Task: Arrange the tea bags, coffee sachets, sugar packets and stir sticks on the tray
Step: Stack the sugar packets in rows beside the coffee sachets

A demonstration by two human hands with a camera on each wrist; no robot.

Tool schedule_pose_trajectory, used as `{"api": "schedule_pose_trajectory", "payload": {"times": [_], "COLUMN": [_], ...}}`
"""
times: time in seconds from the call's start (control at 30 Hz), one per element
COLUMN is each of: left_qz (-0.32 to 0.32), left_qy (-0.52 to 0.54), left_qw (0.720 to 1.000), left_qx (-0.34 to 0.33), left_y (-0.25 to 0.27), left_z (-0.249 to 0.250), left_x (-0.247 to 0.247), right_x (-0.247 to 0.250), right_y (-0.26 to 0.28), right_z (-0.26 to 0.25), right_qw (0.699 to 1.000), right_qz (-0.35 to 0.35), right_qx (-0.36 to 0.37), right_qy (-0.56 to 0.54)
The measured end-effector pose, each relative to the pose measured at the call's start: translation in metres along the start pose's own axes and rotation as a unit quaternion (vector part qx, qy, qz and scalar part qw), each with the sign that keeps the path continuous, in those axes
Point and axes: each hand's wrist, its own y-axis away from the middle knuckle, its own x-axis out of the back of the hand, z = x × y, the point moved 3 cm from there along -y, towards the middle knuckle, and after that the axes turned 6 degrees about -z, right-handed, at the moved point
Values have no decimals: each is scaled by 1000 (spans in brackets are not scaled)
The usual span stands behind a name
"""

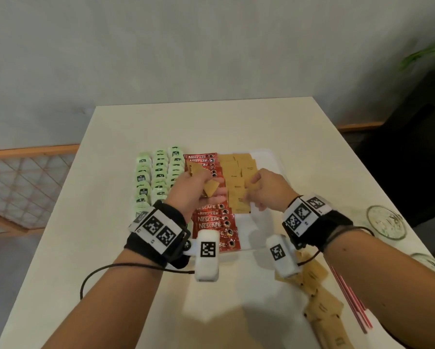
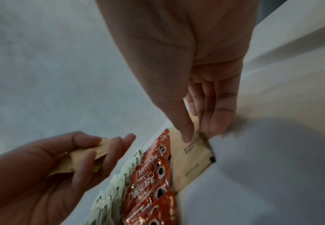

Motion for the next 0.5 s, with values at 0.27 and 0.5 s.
{"api": "schedule_pose_trajectory", "payload": {"times": [0.27,0.5], "left_qz": [-13,-149], "left_qy": [-6,44], "left_qw": [1000,985], "left_qx": [6,76], "left_y": [-8,4], "left_z": [-11,-18], "left_x": [0,-9], "right_x": [15,23], "right_y": [0,-10], "right_z": [22,16], "right_qw": [995,983], "right_qz": [53,34], "right_qx": [45,85], "right_qy": [71,158]}}
